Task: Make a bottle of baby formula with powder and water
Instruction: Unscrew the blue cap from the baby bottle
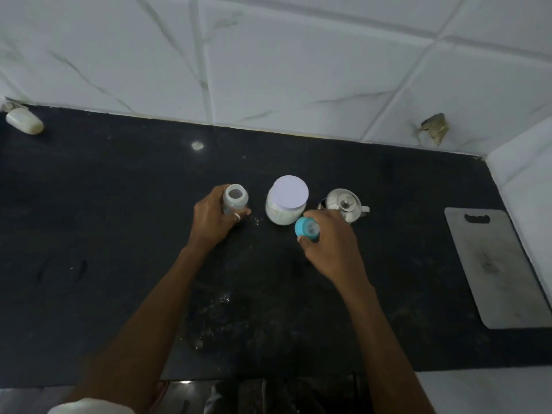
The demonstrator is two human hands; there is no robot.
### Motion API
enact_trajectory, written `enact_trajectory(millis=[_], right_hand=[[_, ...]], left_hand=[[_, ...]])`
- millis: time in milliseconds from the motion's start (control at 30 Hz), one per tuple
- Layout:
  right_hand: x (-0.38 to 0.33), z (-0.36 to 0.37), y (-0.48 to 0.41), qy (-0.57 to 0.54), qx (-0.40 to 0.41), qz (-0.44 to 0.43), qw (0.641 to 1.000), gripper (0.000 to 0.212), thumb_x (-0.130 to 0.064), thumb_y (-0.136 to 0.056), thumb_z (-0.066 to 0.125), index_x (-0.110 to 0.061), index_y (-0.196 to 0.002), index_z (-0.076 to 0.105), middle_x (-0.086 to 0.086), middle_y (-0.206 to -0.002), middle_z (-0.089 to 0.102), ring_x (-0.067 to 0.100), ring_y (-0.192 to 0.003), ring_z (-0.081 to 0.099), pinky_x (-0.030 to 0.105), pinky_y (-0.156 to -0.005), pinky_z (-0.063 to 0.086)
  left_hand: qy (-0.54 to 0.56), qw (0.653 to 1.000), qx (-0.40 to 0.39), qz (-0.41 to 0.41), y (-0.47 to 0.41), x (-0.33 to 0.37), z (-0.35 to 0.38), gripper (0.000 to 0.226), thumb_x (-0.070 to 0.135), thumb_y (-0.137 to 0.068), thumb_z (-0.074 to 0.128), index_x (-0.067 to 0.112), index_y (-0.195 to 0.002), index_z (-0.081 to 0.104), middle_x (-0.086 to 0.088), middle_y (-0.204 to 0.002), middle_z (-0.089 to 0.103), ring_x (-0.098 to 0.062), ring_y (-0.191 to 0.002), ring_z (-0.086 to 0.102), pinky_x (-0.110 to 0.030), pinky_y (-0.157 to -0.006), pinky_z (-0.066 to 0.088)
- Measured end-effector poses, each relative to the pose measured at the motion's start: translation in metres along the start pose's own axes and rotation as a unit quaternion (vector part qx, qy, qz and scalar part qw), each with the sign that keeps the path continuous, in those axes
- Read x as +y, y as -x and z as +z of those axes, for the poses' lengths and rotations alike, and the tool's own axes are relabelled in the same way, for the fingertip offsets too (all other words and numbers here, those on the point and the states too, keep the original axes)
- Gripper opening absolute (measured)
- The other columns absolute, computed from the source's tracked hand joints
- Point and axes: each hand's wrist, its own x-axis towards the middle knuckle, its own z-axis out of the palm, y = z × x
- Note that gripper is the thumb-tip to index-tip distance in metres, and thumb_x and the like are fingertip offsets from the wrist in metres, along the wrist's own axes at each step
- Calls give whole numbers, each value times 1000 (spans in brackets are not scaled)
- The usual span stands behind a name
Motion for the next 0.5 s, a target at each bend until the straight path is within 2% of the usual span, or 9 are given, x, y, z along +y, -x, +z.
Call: enact_trajectory(millis=[100, 267, 367, 500], right_hand=[[31, -2, 10, 21, 13, 46, 999, 47, -19, -84, 78, -18, -129, 64, 5, -124, 60, 22, -114, 58, 23, -87, 36], [70, 7, 22, 58, -15, 121, 991, 49, -22, -85, 78, -16, -131, 62, 11, -122, 58, 30, -111, 60, 35, -92, 46], [82, 16, 28, 64, -44, 137, 988, 47, -20, -85, 76, -14, -130, 63, 13, -123, 57, 32, -110, 60, 36, -92, 48], [89, 23, 30, 73, -67, 140, 985, 45, -19, -86, 75, -14, -129, 63, 14, -124, 55, 33, -110, 59, 34, -87, 48]], left_hand=[[-11, 1000, 9, -5, 0, 0, 1, 64, 42, -69, 93, 32, -124, 60, 20, -111, 67, 0, -101, 66, -2, -82, 44], [-24, 1000, 16, 0, -1, -1, 2, 64, 38, -71, 93, 26, -126, 61, 17, -111, 66, -3, -99, 66, -7, -82, 46], [-40, 999, 19, 2, -1, -2, 4, 64, 29, -72, 93, 20, -127, 61, 15, -111, 64, -6, -100, 64, -4, -80, 42], [-46, 999, 12, 0, -2, -1, 5, 65, 20, -73, 92, 15, -129, 61, 12, -112, 63, -9, -101, 63, -12, -84, 45]])
